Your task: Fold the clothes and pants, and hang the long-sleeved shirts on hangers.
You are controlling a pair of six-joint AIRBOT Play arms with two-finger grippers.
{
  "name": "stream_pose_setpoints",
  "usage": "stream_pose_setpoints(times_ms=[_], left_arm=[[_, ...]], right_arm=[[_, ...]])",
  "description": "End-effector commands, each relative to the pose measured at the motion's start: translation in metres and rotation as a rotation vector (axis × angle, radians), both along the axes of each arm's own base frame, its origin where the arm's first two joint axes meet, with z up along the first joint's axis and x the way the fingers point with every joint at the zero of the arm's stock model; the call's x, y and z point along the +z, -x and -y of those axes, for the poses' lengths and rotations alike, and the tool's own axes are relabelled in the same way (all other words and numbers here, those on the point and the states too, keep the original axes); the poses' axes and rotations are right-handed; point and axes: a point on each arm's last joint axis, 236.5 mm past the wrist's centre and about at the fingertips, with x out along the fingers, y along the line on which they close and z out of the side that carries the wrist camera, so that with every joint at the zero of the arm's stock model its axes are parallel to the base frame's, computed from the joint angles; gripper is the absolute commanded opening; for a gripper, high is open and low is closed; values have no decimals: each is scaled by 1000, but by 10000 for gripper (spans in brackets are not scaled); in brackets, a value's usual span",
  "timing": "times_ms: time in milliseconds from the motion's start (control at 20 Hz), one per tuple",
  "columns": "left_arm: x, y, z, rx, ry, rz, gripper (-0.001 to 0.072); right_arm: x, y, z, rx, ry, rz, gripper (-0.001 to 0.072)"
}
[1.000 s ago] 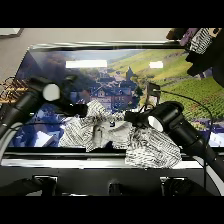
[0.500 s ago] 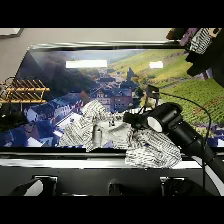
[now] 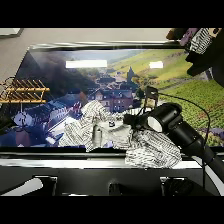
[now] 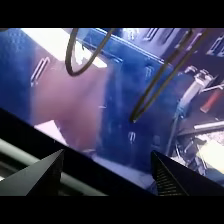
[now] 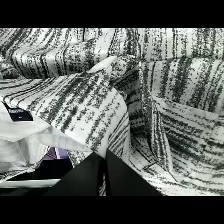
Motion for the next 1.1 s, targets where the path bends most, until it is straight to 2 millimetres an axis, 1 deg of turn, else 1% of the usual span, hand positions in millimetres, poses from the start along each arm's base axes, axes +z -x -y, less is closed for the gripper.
stream_pose_setpoints(times_ms=[0,250,450,500,550,600,650,700,850,900,1000,1050], left_arm=[[-30,-20,-3,-64,49,21,616],[-52,-50,10,-180,22,49,613],[-73,-58,30,-269,44,16,610],[-77,-59,35,-299,47,9,593],[-80,-61,39,-318,49,4,591],[-84,-61,41,-326,52,-4,509],[-87,-61,43,-334,55,-14,407],[-91,-60,45,-337,62,-23,390],[-99,-58,47,-349,66,-45,383],[-100,-58,47,-357,61,-52,355],[-101,-56,45,-372,46,-66,229],[-101,-55,45,-373,46,-67,150]], right_arm=[[0,0,0,7,3,-1,27],[-1,0,0,6,3,-1,27],[-1,0,0,6,3,-1,27],[-1,0,0,6,4,-1,27],[-1,0,0,6,4,-1,27],[-1,0,0,6,4,-1,27],[-1,0,0,6,4,0,27],[0,0,0,6,6,1,27],[0,0,1,7,6,1,27],[0,0,1,7,6,1,27],[0,0,1,7,6,1,27],[0,0,1,7,6,1,27]])
